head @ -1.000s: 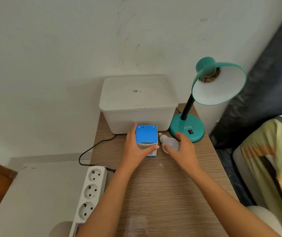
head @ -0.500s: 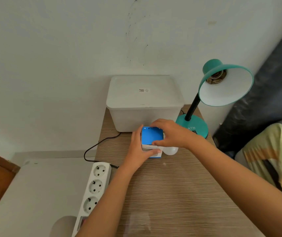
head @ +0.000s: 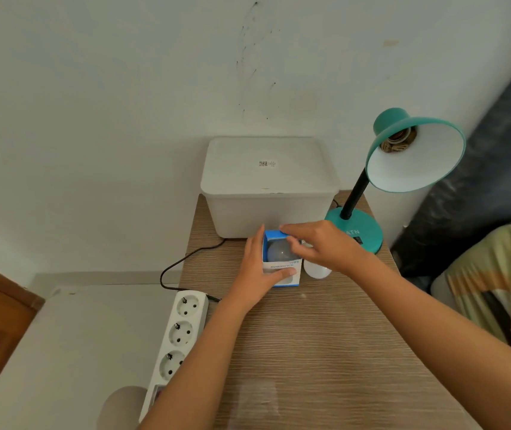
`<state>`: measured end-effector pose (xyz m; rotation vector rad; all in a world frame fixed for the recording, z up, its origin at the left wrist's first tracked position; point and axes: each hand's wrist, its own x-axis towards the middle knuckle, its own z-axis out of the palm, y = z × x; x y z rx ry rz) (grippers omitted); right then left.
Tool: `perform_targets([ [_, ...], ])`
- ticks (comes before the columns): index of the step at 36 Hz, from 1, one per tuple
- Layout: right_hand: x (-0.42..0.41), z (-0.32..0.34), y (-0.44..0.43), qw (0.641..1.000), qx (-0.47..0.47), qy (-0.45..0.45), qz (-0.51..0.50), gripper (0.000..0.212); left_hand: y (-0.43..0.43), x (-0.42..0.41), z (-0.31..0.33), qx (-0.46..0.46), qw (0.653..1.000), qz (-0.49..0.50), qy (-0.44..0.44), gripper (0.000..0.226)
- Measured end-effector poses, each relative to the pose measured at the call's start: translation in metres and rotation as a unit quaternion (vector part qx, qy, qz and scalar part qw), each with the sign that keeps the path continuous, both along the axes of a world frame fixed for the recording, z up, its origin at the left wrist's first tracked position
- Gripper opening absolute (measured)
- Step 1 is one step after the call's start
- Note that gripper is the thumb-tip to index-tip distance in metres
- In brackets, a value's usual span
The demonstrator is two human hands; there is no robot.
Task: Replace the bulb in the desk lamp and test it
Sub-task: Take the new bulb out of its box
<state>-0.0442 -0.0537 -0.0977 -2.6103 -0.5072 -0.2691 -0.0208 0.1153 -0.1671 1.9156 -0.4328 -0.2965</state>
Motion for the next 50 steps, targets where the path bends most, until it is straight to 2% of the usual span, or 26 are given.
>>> perform_targets([
  [3,0.005,0.004,0.000,0.991,0.115,0.003,-0.060,0.029,0.002,-0.004,-0.001,0.011,1.000,0.001,-0.007,0.104],
  [8,0.014,0.009,0.004,0.964,0.225,0.028,-0.137,0.026,0.003,-0.009,0.000,0.012,1.000,0.004,-0.008,0.107],
  [16,0.009,0.012,-0.007,0.942,0.272,0.025,-0.194,0.022,0.001,-0.010,0.001,0.016,1.000,-0.007,-0.005,0.109],
  [20,-0.004,0.011,-0.013,0.943,0.248,-0.026,-0.220,0.020,0.001,-0.009,0.000,0.017,1.000,-0.010,-0.002,0.110],
  [23,-0.015,0.008,-0.011,0.957,0.207,-0.036,-0.199,0.021,0.001,-0.009,0.000,0.016,1.000,-0.013,0.004,0.109],
  [26,-0.022,0.007,-0.003,0.977,0.166,0.021,-0.133,0.023,0.002,-0.008,0.001,0.015,1.000,-0.013,0.007,0.110],
  [30,-0.013,0.005,0.011,0.991,0.064,0.111,-0.038,0.034,0.001,-0.009,0.003,0.010,1.000,-0.015,0.011,0.109],
  [33,0.000,0.005,0.021,0.980,-0.018,0.196,-0.009,0.041,0.000,-0.010,0.003,0.014,1.000,-0.015,0.022,0.111],
  [38,0.019,0.010,0.035,0.948,-0.110,0.299,-0.026,0.035,0.000,-0.008,0.007,0.020,0.999,-0.024,0.030,0.110],
  [41,0.024,0.018,0.040,0.939,-0.120,0.322,-0.033,0.030,0.001,-0.007,0.010,0.024,0.999,-0.031,0.037,0.112],
  [46,0.023,0.029,0.035,0.945,-0.117,0.303,-0.038,0.027,0.001,-0.007,0.011,0.020,0.998,-0.034,0.044,0.111],
  [50,0.014,0.039,0.026,0.957,-0.091,0.269,-0.051,0.035,-0.001,-0.008,0.010,0.022,0.999,-0.029,0.034,0.111],
])
